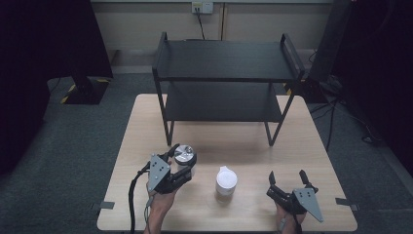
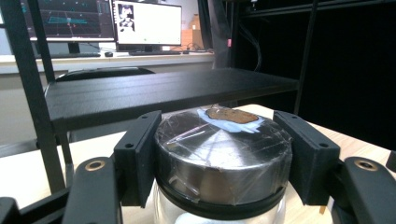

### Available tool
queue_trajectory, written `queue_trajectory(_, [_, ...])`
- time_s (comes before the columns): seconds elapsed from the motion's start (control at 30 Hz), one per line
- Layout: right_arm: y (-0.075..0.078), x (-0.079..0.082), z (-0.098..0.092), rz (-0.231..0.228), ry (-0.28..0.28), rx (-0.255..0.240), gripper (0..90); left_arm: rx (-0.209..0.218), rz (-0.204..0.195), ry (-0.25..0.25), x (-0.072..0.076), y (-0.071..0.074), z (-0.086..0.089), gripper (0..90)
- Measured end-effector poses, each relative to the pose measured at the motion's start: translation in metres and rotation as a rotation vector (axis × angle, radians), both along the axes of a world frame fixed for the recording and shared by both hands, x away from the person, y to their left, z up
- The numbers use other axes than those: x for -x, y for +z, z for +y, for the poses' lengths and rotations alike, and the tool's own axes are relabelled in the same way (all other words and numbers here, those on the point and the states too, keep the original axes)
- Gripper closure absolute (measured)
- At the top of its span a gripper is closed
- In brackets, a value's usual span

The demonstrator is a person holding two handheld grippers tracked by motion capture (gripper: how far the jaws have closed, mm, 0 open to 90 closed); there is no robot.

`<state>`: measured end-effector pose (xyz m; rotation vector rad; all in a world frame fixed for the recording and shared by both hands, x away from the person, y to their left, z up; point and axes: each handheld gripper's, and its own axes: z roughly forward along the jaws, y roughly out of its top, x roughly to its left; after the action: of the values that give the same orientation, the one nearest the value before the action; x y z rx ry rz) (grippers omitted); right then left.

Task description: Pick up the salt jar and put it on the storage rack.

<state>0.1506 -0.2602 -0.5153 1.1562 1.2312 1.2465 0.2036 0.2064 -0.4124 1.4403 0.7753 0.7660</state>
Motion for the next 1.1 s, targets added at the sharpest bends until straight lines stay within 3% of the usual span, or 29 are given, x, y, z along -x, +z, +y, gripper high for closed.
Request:
queue_trajectory(0.57, [0.0,0.0,0.0,0.0,-0.002,0.0,0.0,-0.021,-0.043,-0.094,-0.024,0.04,0.005,35.5])
queue_trajectory(0.9, [0.0,0.0,0.0,0.0,0.002,0.0,0.0,-0.01,-0.053,-0.185,-0.044,0.071,0.017,35.5])
queue_trajectory(1.1, [0.0,0.0,-0.001,0.0,0.003,-0.001,0.0,-0.002,-0.064,-0.212,-0.055,0.089,0.015,35.5])
